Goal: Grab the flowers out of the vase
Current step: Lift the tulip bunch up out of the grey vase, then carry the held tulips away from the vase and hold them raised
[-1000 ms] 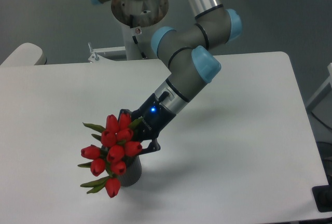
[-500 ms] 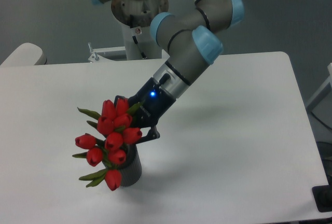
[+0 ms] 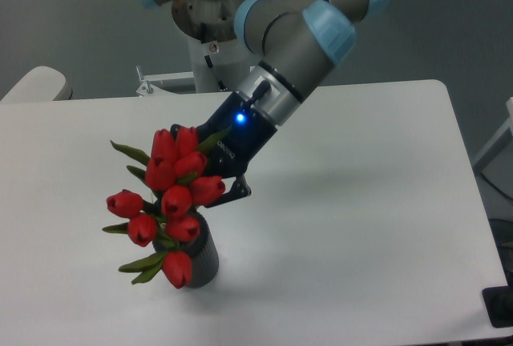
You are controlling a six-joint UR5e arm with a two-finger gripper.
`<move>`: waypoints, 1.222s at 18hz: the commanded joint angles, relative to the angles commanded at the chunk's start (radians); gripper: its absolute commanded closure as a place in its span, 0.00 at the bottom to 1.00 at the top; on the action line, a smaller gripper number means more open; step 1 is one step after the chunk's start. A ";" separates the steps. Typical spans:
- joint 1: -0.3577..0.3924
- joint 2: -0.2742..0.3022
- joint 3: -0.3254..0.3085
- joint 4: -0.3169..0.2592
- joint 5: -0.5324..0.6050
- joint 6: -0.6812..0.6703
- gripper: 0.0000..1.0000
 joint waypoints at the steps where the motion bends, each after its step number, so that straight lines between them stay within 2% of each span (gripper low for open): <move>1: 0.009 0.000 0.009 0.000 -0.005 -0.005 0.71; 7: 0.063 0.002 0.026 0.000 -0.026 -0.008 0.71; 12: 0.139 -0.002 0.025 0.000 -0.017 0.009 0.71; 22: 0.304 -0.095 0.031 0.002 -0.014 0.113 0.71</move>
